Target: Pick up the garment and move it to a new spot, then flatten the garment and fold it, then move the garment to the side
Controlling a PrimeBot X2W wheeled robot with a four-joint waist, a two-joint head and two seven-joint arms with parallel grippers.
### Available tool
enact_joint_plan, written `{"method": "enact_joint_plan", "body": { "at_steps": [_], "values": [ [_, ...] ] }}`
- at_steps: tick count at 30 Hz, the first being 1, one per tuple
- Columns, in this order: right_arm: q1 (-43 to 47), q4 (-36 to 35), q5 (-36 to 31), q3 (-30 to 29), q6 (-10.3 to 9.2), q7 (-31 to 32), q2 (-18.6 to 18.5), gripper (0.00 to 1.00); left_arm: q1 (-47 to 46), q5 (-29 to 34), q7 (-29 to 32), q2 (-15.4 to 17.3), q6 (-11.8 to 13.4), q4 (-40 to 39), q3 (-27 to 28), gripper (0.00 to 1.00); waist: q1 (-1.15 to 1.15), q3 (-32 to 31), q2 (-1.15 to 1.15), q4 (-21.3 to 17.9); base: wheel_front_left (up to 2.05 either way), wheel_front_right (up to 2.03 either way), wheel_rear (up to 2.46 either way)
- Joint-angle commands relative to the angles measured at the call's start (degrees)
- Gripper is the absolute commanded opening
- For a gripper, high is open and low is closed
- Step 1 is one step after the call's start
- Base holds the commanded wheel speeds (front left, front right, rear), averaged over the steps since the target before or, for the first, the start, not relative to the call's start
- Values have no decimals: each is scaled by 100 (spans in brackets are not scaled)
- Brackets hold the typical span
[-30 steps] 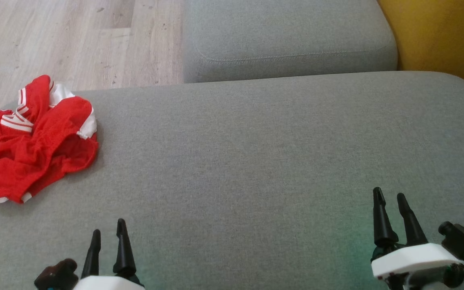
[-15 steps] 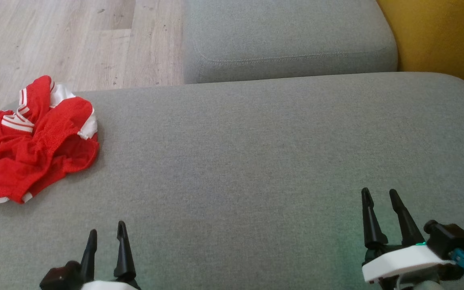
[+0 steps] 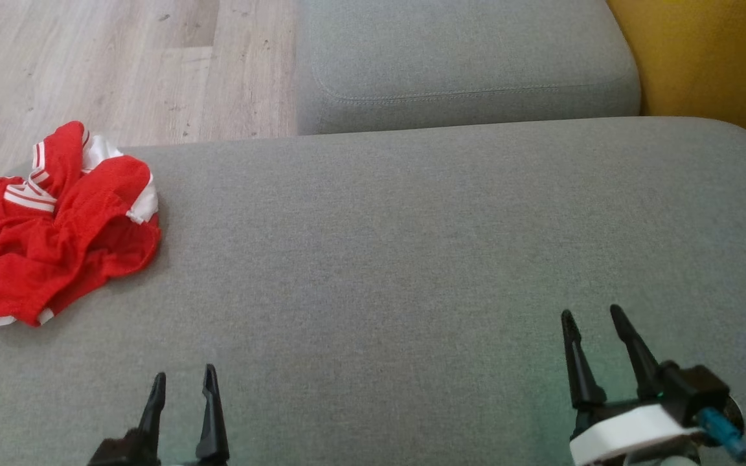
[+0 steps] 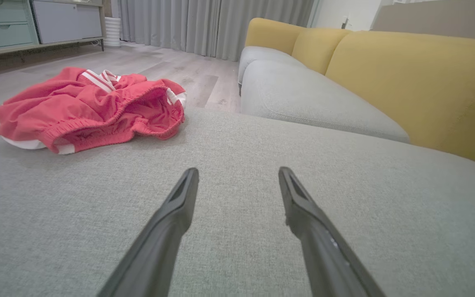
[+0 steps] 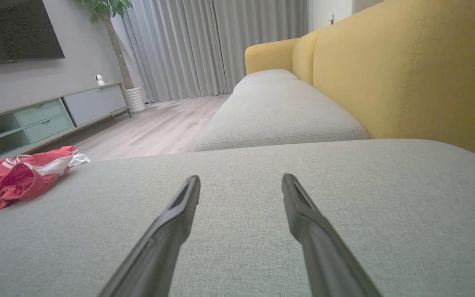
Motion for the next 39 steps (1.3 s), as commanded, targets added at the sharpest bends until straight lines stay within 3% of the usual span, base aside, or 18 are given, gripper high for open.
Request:
{"method": "enact_joint_plan", "body": {
  "at_steps": [1,9,39],
  "values": [
    [-80,-221,-224,159,-4,-127,-57,100,-113,200,-84,78,62,-225,139,100,0,-2,0,4,0,0,0],
    [-65,-218,-821,279,-4,-273,-61,100,-32,652,-151,119,172,-303,77,100,0,-19,0,8,0,0,0],
    [-54,-213,-774,212,-4,-273,-61,100,-52,507,-63,166,262,-305,-27,100,0,-3,0,165,0,0,0]
  ]
}}
